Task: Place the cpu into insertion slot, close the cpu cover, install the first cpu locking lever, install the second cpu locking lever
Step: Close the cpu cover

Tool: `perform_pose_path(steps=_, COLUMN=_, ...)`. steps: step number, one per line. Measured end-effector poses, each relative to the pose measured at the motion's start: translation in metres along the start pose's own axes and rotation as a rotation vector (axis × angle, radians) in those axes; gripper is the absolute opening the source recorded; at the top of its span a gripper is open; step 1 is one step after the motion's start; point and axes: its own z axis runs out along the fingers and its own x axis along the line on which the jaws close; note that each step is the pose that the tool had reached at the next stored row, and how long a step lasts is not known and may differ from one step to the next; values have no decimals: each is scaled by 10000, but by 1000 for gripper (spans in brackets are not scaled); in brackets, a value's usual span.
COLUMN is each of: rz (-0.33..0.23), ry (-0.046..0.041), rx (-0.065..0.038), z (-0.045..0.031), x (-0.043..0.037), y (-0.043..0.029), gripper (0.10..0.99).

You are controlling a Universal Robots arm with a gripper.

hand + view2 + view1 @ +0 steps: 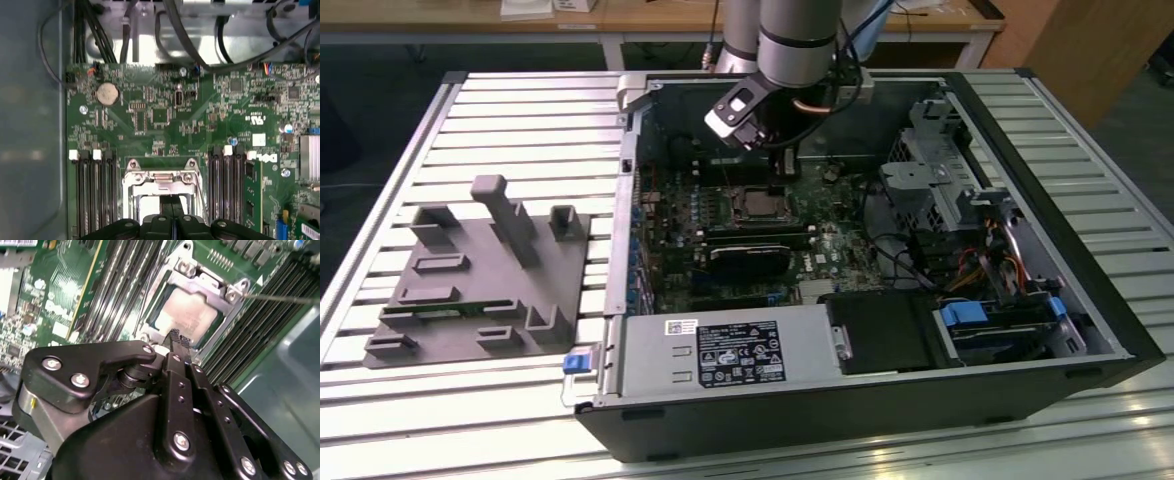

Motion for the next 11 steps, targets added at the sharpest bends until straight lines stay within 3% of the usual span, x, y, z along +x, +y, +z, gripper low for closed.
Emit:
perform_pose_path(steps=4, rz=-26, ry=29, rx=-47, z=42, x=-5, y=-78, gripper=106)
perform_pose_path(steps=11, rz=-123, ry=167, rx=-111, z=97, x=-8, y=-193, gripper=106)
